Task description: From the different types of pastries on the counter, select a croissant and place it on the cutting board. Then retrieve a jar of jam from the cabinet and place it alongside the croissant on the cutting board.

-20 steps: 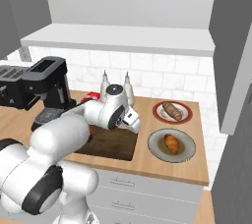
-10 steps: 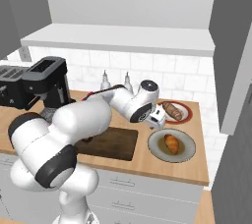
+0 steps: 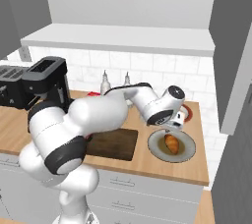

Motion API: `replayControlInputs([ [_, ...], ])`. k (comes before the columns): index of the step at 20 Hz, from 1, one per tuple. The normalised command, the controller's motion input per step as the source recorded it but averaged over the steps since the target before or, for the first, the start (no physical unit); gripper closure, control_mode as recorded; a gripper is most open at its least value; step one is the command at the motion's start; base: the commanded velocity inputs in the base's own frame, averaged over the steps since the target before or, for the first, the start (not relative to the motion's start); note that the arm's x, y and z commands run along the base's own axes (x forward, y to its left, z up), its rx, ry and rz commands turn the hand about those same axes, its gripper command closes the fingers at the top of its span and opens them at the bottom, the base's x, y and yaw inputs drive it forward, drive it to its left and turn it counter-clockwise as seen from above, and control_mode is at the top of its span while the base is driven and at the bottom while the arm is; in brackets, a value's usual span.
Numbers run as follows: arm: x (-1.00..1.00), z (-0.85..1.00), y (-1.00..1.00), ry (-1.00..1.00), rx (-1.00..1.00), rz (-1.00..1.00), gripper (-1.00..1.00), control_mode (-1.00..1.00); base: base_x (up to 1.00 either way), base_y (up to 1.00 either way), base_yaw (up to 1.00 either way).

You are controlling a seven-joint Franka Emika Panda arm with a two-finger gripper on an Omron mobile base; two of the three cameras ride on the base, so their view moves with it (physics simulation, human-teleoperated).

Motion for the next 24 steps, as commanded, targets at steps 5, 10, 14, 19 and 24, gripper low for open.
replayControlInputs([
  [5, -0.36, -0.24, -0.45, -0.12, -0.01, 0.20, -1.00, -1.00, 0.00, 0.00, 0.00],
  [10, -0.26, -0.70, 0.00, 0.03, -0.10, 0.04, -1.00, -1.00, 0.00, 0.00, 0.00],
  [14, -0.01, -0.34, 0.00, 0.02, -0.07, 0.03, -1.00, -1.00, 0.00, 0.00, 0.00],
  [19, 0.47, 0.00, -0.12, -0.02, -0.01, 0.02, -1.00, -1.00, 0.00, 0.00, 0.00],
  [24, 0.14, -0.01, -0.01, 0.00, -0.01, 0.00, -1.00, -1.00, 0.00, 0.00, 0.00],
])
